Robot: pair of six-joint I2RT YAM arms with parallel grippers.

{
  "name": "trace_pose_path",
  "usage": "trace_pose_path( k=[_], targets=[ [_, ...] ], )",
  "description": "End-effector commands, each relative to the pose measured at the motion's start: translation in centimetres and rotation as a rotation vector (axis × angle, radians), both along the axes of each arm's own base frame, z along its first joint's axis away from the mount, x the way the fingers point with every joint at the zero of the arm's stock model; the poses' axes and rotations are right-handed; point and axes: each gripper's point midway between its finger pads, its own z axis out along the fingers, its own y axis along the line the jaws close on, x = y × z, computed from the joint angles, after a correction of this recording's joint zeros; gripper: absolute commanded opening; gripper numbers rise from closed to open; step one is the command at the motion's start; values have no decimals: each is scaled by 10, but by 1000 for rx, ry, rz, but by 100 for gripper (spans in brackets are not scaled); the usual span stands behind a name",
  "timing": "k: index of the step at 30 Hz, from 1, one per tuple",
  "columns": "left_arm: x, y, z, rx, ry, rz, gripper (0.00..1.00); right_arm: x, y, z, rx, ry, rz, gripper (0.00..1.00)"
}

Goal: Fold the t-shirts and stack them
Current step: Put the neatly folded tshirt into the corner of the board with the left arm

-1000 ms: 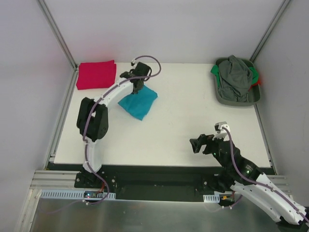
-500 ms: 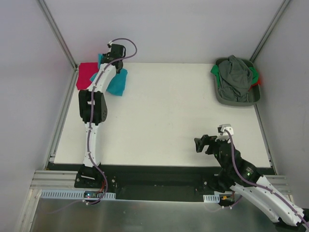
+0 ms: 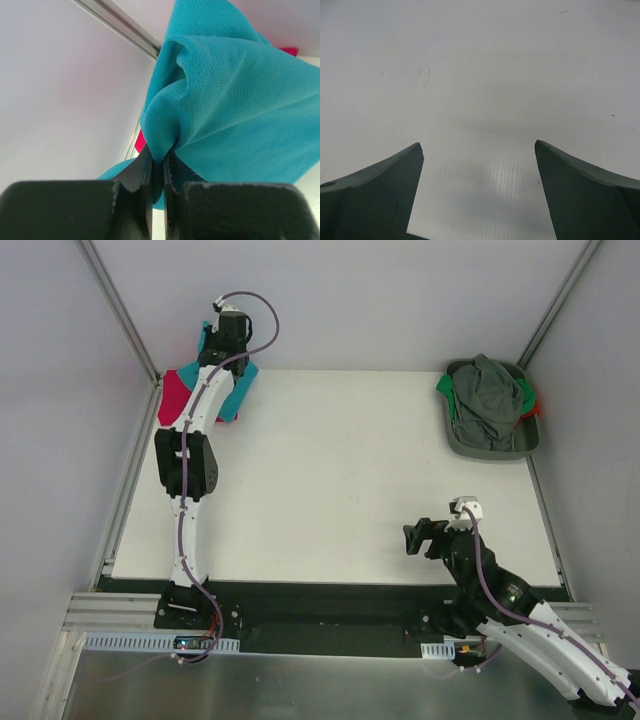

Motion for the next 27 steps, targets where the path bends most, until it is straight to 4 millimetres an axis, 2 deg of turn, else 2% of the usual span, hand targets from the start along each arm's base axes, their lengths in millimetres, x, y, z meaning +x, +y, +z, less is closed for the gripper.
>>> trace_pose_path(
  k=[1,6,8,14,17,27],
  targets=[
    [-5,-3,96,-65,-254,-4,0,5,-5,5,8,-35,-38,96],
    [1,-11,100,-89,-276,-40,0,5,-7,3,4,-30,-48,96],
    [5,-8,98,-74,-276,-28,0,5,-6,4,3,-29,-47,96],
    [17,-3,70,-65,-246,-5,0,6,-9,2,-4,-23,-63,96],
    [20,0,64,-68,-248,10,0,7,-8,1,-10,-21,-63,96],
    [9,-24,101,-86,-306,-36,0,8,-8,-2,-16,-14,-73,96]
  ],
)
